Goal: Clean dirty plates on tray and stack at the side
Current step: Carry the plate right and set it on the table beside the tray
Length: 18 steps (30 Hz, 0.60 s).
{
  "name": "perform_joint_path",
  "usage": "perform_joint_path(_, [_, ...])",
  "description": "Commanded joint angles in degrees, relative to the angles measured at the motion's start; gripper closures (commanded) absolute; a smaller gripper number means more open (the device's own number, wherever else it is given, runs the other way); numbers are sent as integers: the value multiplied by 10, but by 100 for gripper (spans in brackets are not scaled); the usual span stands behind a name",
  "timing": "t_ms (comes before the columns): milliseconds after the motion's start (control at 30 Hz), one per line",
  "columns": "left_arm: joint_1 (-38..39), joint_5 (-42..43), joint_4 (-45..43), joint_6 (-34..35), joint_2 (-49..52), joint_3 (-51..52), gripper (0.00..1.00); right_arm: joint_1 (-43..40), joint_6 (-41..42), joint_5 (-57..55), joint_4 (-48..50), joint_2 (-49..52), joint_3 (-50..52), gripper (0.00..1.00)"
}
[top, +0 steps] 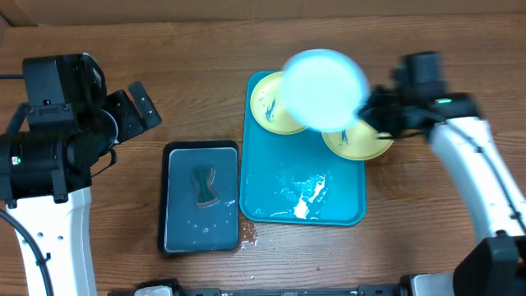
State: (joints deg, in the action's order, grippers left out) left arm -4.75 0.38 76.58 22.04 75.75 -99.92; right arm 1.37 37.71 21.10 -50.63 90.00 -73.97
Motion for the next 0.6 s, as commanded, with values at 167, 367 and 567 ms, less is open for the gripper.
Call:
perform_joint_path(167, [-2, -4, -1, -11, -8, -15, 0, -257, -21, -184, -89, -22, 10, 96])
perform_joint_path(367, [-2, -4, -1, -11, -8, -15, 0, -331, -22, -267, -73, 3, 80, 96])
perform_joint_path(567, [-2, -4, -1, -11, -8, -15, 0, -323, -12, -261, -8, 9, 192, 96])
